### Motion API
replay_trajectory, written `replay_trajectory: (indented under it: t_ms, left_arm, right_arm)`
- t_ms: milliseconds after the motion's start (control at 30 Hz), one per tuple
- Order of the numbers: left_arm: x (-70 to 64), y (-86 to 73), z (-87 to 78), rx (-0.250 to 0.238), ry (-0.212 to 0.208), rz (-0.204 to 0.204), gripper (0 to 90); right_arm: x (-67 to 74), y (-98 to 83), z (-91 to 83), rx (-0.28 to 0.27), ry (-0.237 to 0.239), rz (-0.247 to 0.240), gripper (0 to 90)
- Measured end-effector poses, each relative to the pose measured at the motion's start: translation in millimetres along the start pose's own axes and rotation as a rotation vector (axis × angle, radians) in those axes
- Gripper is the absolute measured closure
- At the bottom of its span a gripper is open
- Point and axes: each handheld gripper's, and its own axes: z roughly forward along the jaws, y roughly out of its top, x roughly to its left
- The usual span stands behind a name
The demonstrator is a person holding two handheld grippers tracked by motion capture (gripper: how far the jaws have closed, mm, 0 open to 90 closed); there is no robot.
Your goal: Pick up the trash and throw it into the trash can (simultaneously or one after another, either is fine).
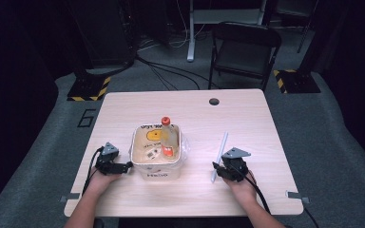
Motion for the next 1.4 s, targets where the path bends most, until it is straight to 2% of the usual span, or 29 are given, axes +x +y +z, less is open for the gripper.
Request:
replay_trajectory:
  t_ms: [333, 500, 700, 733, 833, 900, 933, 1100, 1400]
  left_arm:
    - [0.0, 0.0, 0.1, -0.001, 0.000, 0.000, 13.5]
    - [0.0, 0.0, 0.0, 0.000, 0.000, 0.000, 13.5]
    - [0.0, 0.0, 0.0, 0.000, 0.000, 0.000, 13.5]
    - [0.0, 0.0, 0.0, 0.000, 0.000, 0.000, 13.5]
    - [-0.1, -0.1, 0.2, -0.003, 0.000, -0.003, 13.5]
    - [-0.3, -0.1, 0.3, -0.005, 0.000, -0.006, 13.5]
    - [-0.2, -0.1, 0.2, -0.004, 0.000, -0.005, 13.5]
    - [-0.3, -0.1, 0.3, -0.005, 0.000, -0.006, 13.5]
    - [-0.2, 0.0, 0.3, -0.004, 0.000, -0.005, 13.5]
  right_arm:
    - [2.6, -3.4, 5.4, 0.051, 0.011, -0.016, 52.0]
    - [2.2, -4.5, 7.8, 0.063, 0.001, -0.016, 60.0]
    - [-2.4, -5.4, 6.8, 0.065, -0.019, -0.054, 69.4]
    - [-2.2, -5.6, 6.4, 0.064, -0.024, -0.042, 70.3]
    - [-6.8, -7.2, 4.4, 0.066, -0.027, -0.042, 68.8]
    - [-8.6, -8.0, 4.1, 0.060, -0.028, -0.015, 68.7]
    - [-10.9, -8.6, 4.0, 0.059, -0.026, -0.031, 69.2]
    - [-15.1, -8.2, 4.8, 0.056, -0.009, -0.001, 77.4]
    - [-15.4, -4.0, 4.6, 0.057, 0.006, -0.003, 78.8]
